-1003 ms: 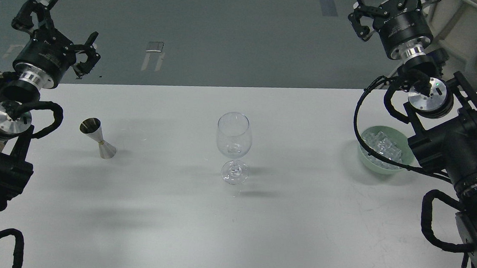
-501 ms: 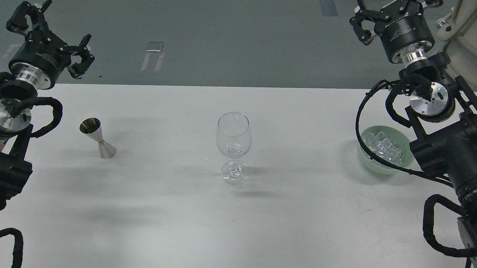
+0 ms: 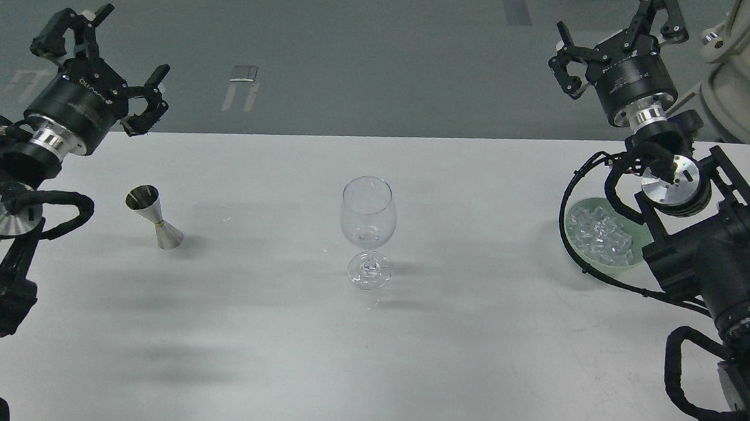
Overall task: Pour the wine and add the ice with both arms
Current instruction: 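Move the left gripper down toward the metal jigger, then lower the open left gripper beside the metal jigger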
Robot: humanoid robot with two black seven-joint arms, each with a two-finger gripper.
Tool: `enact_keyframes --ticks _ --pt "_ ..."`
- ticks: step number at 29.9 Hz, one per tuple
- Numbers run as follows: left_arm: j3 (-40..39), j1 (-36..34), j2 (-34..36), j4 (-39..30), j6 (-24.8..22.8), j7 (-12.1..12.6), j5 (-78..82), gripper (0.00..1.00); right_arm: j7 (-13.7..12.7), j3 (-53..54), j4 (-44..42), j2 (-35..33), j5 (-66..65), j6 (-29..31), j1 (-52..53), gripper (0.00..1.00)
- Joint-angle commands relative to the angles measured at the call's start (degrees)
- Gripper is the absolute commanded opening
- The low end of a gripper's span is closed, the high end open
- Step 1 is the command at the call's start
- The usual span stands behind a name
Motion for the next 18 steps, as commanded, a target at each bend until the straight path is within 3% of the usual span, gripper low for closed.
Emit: enact_keyframes --ticks 1,9,13,18 --pt "-1.0 5.0 3.3 -7.6 0.3 0.0 -0.1 0.98 0.0 0.0 1.9 -0.7 0.1 0.0 -1.3 1.0" --pt "-8.0 18.9 5.6 -15.9 0.1 -0.3 -0.2 0.98 0.0 0.1 3.8 -0.9 0.1 0.0 -3.4 1.0" --pt "-12.6 30.6 2.3 -22.1 -0.2 -0.6 -2.3 0.98 0.0 0.2 3.9 -0.9 0.1 0.0 -4.6 1.0" --pt "-13.3 37.3 -0.6 -23.5 -0.4 0.3 -7.3 0.98 0.0 0.2 3.9 -1.6 0.1 0.0 -5.0 1.0"
